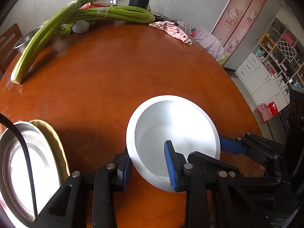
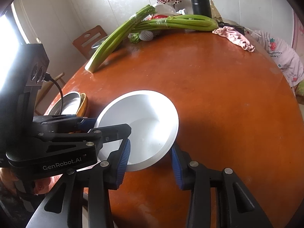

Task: Organize plates and bowls
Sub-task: 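Close the left gripper on the red-printed bowl rim and lift, then carry the red-printed bowl over the steel bowl and lower it inside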

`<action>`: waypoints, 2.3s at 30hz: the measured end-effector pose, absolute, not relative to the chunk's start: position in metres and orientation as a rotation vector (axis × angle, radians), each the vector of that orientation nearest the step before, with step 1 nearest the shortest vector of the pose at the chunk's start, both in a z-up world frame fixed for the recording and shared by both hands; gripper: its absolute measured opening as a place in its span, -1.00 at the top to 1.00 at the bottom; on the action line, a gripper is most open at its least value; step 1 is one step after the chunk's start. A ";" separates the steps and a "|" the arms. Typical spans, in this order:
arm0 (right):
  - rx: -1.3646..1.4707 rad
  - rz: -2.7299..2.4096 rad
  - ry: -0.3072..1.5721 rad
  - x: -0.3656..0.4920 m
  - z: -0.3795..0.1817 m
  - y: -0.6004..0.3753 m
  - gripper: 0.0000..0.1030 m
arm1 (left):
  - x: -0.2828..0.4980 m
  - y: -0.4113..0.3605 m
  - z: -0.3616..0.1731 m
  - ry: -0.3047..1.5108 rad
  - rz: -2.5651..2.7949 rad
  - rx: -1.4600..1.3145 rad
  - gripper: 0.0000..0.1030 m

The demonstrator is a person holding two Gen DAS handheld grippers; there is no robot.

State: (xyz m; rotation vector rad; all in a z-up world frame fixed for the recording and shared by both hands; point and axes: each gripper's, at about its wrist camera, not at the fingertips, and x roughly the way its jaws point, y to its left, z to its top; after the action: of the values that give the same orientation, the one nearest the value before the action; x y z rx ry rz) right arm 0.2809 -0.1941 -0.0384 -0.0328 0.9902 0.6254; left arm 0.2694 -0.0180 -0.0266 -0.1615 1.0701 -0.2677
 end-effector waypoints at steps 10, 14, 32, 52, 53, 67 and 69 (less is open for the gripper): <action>-0.022 0.629 0.951 0.267 -0.023 -0.199 0.14 | 0.255 -0.022 -0.009 1.032 -0.272 -0.145 0.39; -0.013 0.632 0.934 0.259 -0.014 -0.201 0.14 | 0.245 -0.023 0.001 1.006 -0.278 -0.150 0.39; -0.027 0.635 0.828 0.206 0.029 -0.213 0.14 | 0.194 -0.029 0.042 0.914 -0.275 -0.145 0.39; -0.053 0.634 0.741 0.146 0.053 -0.216 0.13 | 0.138 -0.029 0.060 0.839 -0.283 -0.137 0.38; -0.054 0.634 0.738 0.144 0.053 -0.216 0.13 | 0.135 -0.029 0.060 0.838 -0.282 -0.138 0.38; -0.081 0.638 0.743 0.124 0.047 -0.209 0.13 | 0.109 -0.022 0.050 0.838 -0.278 -0.148 0.38; -0.079 0.644 0.751 0.123 0.043 -0.207 0.13 | 0.106 -0.020 0.046 0.841 -0.273 -0.147 0.38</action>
State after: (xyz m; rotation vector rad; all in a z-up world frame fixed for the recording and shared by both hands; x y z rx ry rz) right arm 0.1227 -0.2070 0.0432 -0.0789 0.7513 0.6444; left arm 0.1060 -0.0204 0.0463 -0.1466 0.8411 -0.2734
